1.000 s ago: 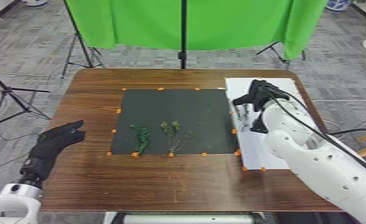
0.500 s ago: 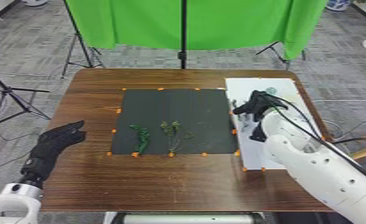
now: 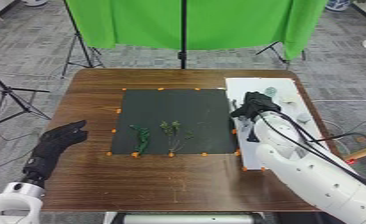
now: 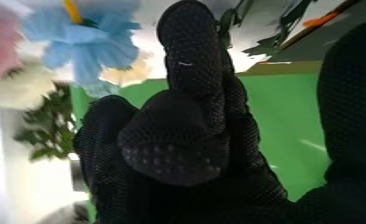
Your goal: Arrange flowers
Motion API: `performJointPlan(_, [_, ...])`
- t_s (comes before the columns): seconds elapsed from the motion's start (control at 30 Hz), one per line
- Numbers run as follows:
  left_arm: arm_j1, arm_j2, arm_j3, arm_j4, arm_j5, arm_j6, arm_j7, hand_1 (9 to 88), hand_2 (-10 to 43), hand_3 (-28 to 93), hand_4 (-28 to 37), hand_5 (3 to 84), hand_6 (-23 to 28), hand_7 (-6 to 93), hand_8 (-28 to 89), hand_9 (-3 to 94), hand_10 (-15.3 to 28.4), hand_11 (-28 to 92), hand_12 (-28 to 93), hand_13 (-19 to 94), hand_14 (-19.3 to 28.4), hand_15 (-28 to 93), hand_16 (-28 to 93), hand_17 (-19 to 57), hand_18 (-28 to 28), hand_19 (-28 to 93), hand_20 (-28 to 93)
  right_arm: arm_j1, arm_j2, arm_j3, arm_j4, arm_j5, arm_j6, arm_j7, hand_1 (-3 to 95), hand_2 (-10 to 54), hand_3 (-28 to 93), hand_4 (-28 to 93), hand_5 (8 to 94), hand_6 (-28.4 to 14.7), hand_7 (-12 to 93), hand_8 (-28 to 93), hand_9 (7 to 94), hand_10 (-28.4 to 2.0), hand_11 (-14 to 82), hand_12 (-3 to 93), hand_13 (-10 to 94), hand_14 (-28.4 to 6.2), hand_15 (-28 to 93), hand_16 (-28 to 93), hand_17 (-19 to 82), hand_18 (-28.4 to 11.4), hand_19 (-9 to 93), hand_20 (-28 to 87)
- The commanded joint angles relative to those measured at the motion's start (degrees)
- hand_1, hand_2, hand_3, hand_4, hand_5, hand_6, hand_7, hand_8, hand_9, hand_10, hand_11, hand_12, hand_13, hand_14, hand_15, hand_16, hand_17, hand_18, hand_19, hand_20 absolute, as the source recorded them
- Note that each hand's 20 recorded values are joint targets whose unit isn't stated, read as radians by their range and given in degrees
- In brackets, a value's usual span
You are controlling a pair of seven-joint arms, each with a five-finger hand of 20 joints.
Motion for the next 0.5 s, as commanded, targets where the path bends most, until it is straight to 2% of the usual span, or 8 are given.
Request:
performJointPlan(0.03, [0.2,-0.64,0.26,0.37,0.53,-1.0,-0.6,30.9,5.8,63,-22.0,44.6,6.0,8.9,-6,45.6,15.1,19,10,38,18.3,17,-2,7.2,13.7,18,16,-0.8,-2.9,-4.1,1.7,0.0,-1.2,-1.0,34.0,-9.5,59,-15,80.3,-6.0,19,-7,88.4,-12.9,41.3,30.4,94,-2.4,62,31,71,-11.0,93,52])
performJointPlan(0.13, [0.2,-0.74,0.26,0.32,0.58,-0.86,-0.62,30.8,5.8,63,-21.9,44.6,6.1,8.8,-6,45.6,15.1,19,10,38,18.3,17,-2,7.3,13.7,18,16,-1.1,-3.5,-4.3,2.2,1.1,-1.5,-0.5,37.3,-9.5,61,-14,81.0,-5.4,21,-7,88.6,-12.7,41.6,30.3,94,-2.4,62,30,71,-10.9,93,53])
performJointPlan(0.23, [0.6,-0.92,0.02,0.24,0.61,-0.92,-0.58,30.9,5.8,63,-22.0,44.7,6.1,8.8,-6,45.7,15.1,19,10,38,18.3,17,-2,7.2,13.7,18,16,-1.9,-3.7,-4.0,2.5,2.7,-0.2,0.0,47.1,-9.5,57,-11,81.8,-5.5,21,11,89.3,-12.3,41.9,30.4,94,-2.1,63,29,72,-10.6,93,53])
performJointPlan(0.3, [0.8,-1.08,-0.05,0.09,0.62,-0.74,-0.63,30.8,5.8,63,-21.9,44.6,6.1,8.8,-6,45.6,15.1,19,10,38,18.3,17,-2,7.3,13.6,18,16,-2.2,-3.7,-4.1,2.8,2.9,0.9,-0.4,54.6,-9.5,52,-8,83.0,-5.3,23,17,89.9,-11.9,42.6,30.4,94,-1.8,64,29,72,-10.6,93,53])
performJointPlan(0.5, [0.7,-1.14,0.04,0.18,0.64,-0.83,-0.76,30.8,5.8,63,-21.9,44.5,6.1,8.7,-6,45.6,15.1,19,10,38,18.4,17,-2,7.2,13.6,18,16,-3.2,-3.6,-2.8,2.8,4.8,5.5,-0.9,56.9,-9.5,56,-5,83.5,-4.3,29,20,91.0,-10.4,45.7,30.2,94,-1.1,68,28,74,-11.1,93,57])
